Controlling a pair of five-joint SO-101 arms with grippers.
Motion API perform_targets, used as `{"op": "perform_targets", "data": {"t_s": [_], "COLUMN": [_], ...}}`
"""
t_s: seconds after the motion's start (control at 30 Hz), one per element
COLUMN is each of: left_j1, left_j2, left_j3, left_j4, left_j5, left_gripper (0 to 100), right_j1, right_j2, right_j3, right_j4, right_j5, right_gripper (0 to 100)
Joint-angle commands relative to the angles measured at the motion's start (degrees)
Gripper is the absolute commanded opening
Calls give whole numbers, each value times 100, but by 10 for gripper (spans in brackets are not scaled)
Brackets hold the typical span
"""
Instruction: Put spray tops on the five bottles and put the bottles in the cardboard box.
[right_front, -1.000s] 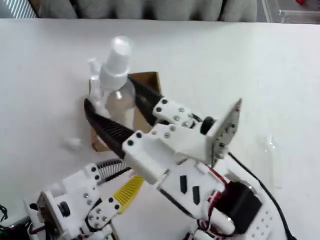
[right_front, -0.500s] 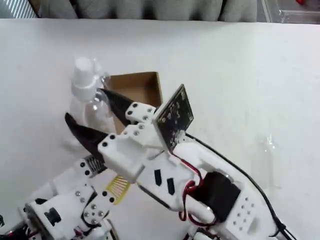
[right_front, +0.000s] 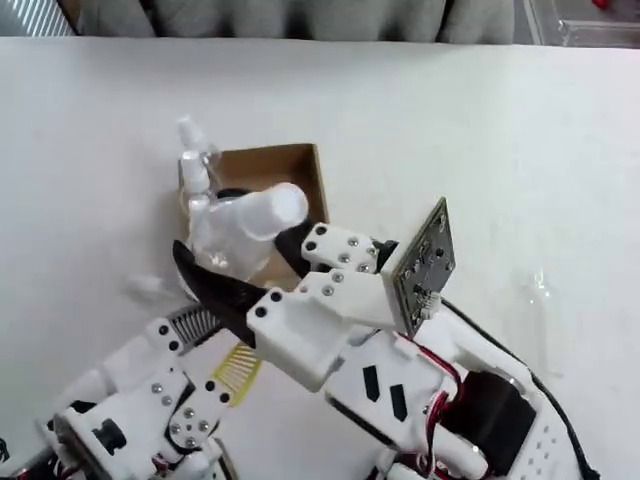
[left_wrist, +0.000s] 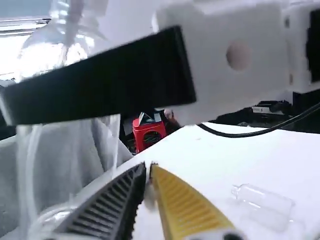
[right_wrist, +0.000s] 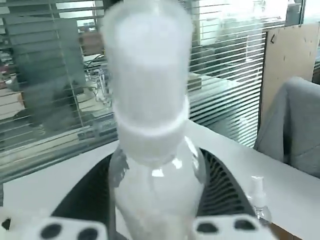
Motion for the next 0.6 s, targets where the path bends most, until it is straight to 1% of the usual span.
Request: {"op": "perform_targets", "data": {"t_s": [0.0, 0.2, 0.4, 0.57], "left_j1": [-532, -1068, -1534, -1745], "left_j2": [31, 31, 31, 31], "left_j3": [-185, -185, -211, -202], "left_j4": [-176, -193, -176, -176], "left_j5": [0, 0, 0, 0], "left_gripper": [41, 41, 41, 41], "right_j1": [-13, 242, 1024, 1754], "right_j2": [-215, -224, -145, -145], "right_j3": [-211, -211, -158, 404], "right_j4": [426, 690, 646, 127], "right_j5": [-18, -18, -9, 9], "right_gripper": [15, 15, 15, 15]}}
